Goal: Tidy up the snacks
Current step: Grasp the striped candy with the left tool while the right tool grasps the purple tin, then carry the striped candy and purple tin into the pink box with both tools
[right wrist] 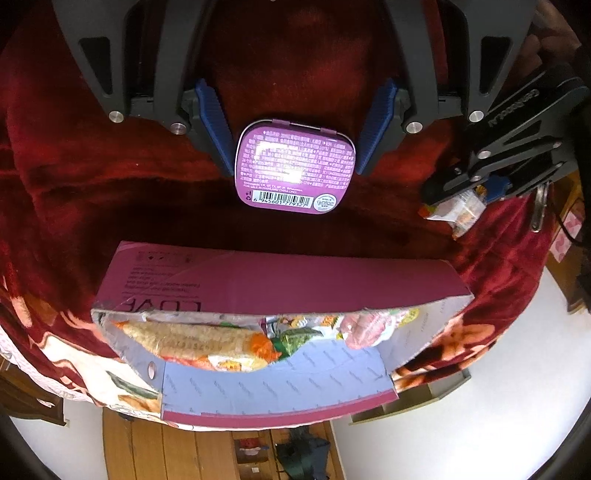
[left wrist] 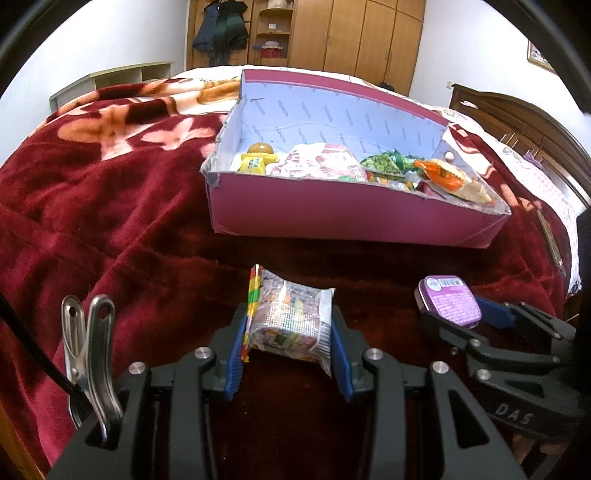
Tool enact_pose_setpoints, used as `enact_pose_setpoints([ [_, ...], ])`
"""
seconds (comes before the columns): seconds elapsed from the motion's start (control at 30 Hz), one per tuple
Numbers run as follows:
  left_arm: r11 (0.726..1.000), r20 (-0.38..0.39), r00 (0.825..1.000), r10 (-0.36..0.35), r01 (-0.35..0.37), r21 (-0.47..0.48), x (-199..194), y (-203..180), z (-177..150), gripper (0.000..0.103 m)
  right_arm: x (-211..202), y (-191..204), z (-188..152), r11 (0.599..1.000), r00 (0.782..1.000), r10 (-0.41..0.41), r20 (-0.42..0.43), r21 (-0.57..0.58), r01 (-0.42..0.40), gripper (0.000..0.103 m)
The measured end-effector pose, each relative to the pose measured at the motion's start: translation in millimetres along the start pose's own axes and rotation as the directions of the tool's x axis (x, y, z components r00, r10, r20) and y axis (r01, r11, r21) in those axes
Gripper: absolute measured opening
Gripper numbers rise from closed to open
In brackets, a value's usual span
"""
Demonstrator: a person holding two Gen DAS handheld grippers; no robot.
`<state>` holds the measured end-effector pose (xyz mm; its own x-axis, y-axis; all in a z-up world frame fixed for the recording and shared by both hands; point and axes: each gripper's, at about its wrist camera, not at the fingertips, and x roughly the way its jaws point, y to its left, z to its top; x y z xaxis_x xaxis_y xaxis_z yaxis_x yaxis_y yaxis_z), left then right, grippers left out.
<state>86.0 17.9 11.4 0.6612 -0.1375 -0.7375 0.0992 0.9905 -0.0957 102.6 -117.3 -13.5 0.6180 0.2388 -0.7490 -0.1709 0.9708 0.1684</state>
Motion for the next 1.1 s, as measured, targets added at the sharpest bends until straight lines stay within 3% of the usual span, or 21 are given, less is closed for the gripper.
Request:
enact_pose_setpoints([
  [0.4,1.0,0.008,1.0,0.007,-0.007,0.005,-1.1,-1.8,-0.2,0.042,-2.4,0.1,-6.0,1.0,0.999,-0.016,0.036,-0.006,0.016,0.064],
  [1.1,1.0,0.086,0.996,-0.003,0.001,0.023,-39.1,-16.3,12.7,0.042,-31.4,7.5,-11.1,0.997,0.99,0.071,0.123,-0.027,-0.068,0.064],
])
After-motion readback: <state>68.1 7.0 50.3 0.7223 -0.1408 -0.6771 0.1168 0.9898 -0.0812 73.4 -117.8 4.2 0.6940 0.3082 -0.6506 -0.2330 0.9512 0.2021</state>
